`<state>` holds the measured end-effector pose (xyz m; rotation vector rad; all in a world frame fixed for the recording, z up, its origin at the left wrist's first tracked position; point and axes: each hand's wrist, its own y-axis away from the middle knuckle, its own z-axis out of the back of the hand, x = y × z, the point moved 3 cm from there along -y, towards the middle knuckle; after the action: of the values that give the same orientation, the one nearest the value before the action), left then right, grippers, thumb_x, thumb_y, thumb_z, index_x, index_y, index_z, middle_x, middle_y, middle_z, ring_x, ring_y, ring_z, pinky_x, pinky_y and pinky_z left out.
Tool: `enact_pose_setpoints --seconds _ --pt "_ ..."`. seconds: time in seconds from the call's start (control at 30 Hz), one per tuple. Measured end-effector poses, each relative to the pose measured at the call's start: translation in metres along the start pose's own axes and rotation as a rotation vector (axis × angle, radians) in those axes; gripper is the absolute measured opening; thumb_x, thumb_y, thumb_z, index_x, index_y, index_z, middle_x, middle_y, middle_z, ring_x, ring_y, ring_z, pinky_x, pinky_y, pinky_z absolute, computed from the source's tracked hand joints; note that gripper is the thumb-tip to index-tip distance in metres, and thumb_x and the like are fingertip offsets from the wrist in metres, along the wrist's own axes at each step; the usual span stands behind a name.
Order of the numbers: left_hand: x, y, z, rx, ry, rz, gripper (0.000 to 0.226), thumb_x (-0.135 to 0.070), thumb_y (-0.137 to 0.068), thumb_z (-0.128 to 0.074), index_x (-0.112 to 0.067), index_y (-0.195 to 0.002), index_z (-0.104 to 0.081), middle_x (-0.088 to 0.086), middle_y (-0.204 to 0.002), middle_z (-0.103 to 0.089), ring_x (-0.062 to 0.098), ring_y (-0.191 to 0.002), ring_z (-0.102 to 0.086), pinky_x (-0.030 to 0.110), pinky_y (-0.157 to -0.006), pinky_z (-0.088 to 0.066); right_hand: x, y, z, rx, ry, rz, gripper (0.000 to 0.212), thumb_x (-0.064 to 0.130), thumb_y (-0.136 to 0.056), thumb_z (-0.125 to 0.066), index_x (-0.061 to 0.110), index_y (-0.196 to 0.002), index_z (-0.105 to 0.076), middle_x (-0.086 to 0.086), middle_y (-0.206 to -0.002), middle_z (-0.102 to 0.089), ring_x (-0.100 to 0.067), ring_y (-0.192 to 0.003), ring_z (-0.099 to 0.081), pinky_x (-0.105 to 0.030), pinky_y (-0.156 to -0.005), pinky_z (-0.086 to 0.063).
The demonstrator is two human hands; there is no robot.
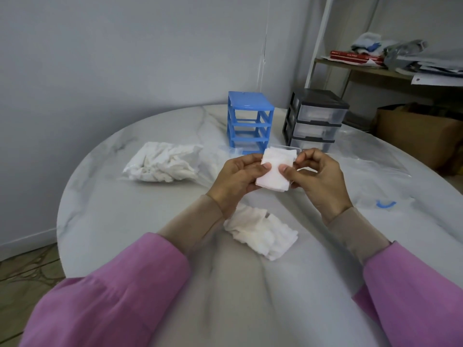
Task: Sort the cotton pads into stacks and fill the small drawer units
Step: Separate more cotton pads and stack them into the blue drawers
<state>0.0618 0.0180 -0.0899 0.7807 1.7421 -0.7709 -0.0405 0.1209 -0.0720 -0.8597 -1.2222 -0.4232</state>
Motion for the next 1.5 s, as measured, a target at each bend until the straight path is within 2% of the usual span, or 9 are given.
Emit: enact_pose_setpoints --seconds 0.27,0.4,0.5,0.63,0.77,1.1,1.23,1.4,1.5 --pt "-0.014 0.001 0.009 -0.104 -0.002 -0.132 0.024 0.006 -0.089 -0.050 -0.017 -0.092 -0.047 0.004 -0.075 -0.065 0.008 -0.065 -0.060 0.020 -0.062 -0.052 0.002 0.009 -0.012 0.288 0.322 0.142 0.029 0.001 -0.073 -0.072 0.020 -0.064 -0.053 0.009 -0.061 -0.059 -0.008 -0.057 -0.058 -0.018 -0.058 -0.044" --pt "-0.019 0.001 0.013 -0.107 -0.040 -0.203 0.027 0.009 -0.090 -0.046 -0.017 -0.083 -0.042 0.007 -0.080 -0.058 0.006 -0.061 -0.055 0.016 -0.058 -0.048 0.003 0.025 -0.025 0.731 0.560 0.235 0.027 0.010 -0.065 -0.059 0.023 -0.086 -0.069 0.013 -0.089 -0.068 0.000 -0.086 -0.061 -0.015 -0.076 -0.045" --pt "-0.021 0.002 0.016 -0.158 -0.087 -0.233 0.026 0.010 -0.089 -0.046 -0.015 -0.085 -0.052 -0.001 -0.071 -0.061 0.005 -0.060 -0.055 0.016 -0.057 -0.047 0.001 0.028 -0.027 0.868 0.589 0.267 0.036 0.010 -0.066 -0.055 0.024 -0.096 -0.071 0.017 -0.100 -0.067 0.001 -0.098 -0.059 -0.017 -0.090 -0.043" --pt "-0.011 -0.002 0.028 -0.403 -0.189 -0.237 0.033 0.011 -0.087 -0.046 -0.018 -0.079 -0.059 0.008 -0.078 -0.060 0.015 -0.069 -0.055 0.028 -0.066 -0.046 -0.001 0.023 -0.022 0.797 0.624 0.325 0.023 0.012 -0.074 -0.062 0.019 -0.093 -0.072 0.010 -0.096 -0.070 -0.002 -0.091 -0.061 -0.023 -0.088 -0.044" --pt "-0.006 -0.004 0.032 -0.510 -0.197 -0.202 0.036 0.010 -0.085 -0.046 -0.022 -0.078 -0.060 0.016 -0.085 -0.058 0.024 -0.075 -0.049 0.036 -0.069 -0.040 -0.004 0.018 -0.020 0.725 0.684 0.389 0.015 0.004 -0.079 -0.067 0.015 -0.088 -0.072 0.006 -0.087 -0.071 -0.001 -0.085 -0.059 -0.012 -0.079 -0.043" --pt "-0.012 0.002 0.023 -0.363 -0.185 -0.257 0.038 0.011 -0.088 -0.042 -0.026 -0.096 -0.048 0.012 -0.081 -0.059 0.022 -0.070 -0.052 0.027 -0.061 -0.041 -0.003 0.007 -0.009 0.403 0.526 0.212 0.003 0.015 -0.084 -0.067 0.018 -0.083 -0.068 0.005 -0.081 -0.068 -0.002 -0.075 -0.060 -0.015 -0.077 -0.048" --pt "-0.008 -0.001 0.022 -0.373 -0.115 -0.188 0.034 0.006 -0.090 -0.047 -0.019 -0.112 -0.043 0.002 -0.085 -0.060 0.011 -0.073 -0.056 0.013 -0.057 -0.046 -0.001 0.003 -0.005 0.342 0.372 0.177 0.021 0.002 -0.083 -0.065 0.022 -0.080 -0.058 -0.003 -0.073 -0.061 -0.008 -0.064 -0.054 -0.016 -0.072 -0.047" --pt "-0.009 0.000 0.017 -0.320 -0.178 -0.216 0.039 0.013 -0.086 -0.045 -0.016 -0.112 -0.051 0.005 -0.096 -0.057 0.009 -0.077 -0.056 0.020 -0.070 -0.048 -0.008 -0.004 0.001 0.206 0.173 0.038 0.034 -0.004 -0.088 -0.046 0.024 -0.074 -0.058 0.005 -0.080 -0.058 -0.016 -0.082 -0.054 -0.038 -0.077 -0.052" --pt "-0.009 0.002 0.013 -0.264 -0.169 -0.220 0.040 0.016 -0.085 -0.043 -0.012 -0.109 -0.055 0.001 -0.093 -0.058 0.002 -0.073 -0.058 0.014 -0.066 -0.048 -0.010 -0.009 0.008 0.115 0.163 -0.019 0.038 -0.004 -0.089 -0.038 0.015 -0.062 -0.056 0.008 -0.060 -0.054 -0.005 -0.063 -0.052 -0.023 -0.059 -0.047"
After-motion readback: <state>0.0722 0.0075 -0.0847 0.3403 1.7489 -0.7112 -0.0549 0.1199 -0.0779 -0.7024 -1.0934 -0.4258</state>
